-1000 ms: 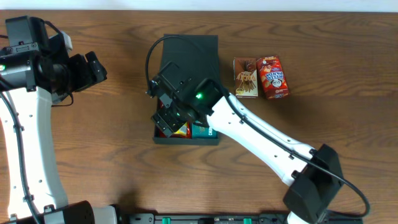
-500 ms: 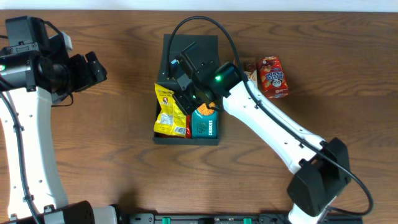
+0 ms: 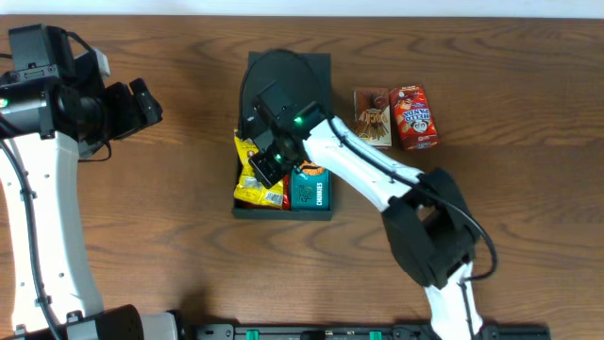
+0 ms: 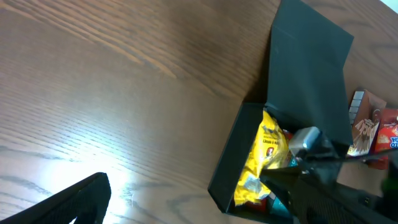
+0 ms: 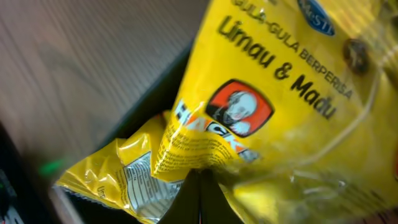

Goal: Pack container
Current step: 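Push the yellow bag down flat inside the box with the right gripper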

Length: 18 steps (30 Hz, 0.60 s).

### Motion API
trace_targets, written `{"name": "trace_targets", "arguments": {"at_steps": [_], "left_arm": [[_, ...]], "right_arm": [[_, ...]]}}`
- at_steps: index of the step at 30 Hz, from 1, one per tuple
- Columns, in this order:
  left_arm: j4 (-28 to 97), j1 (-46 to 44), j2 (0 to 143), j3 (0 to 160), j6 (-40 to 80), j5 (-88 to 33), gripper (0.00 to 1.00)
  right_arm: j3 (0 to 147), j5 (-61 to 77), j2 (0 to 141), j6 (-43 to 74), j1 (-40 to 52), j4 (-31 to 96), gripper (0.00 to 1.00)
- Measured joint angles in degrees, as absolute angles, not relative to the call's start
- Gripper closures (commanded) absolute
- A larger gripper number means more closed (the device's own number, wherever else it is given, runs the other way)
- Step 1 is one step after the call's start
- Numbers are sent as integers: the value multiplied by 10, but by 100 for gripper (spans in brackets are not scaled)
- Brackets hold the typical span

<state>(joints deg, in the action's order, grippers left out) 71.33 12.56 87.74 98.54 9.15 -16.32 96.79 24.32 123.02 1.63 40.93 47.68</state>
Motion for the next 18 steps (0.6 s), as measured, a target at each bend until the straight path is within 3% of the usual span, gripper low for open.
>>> {"name": "trace_targets", "arguments": {"at_steps": [18], "left_arm": [[714, 126, 877, 985, 91, -163, 5]], "right_arm": [[1030, 204, 1232, 17, 409, 423, 98]]}}
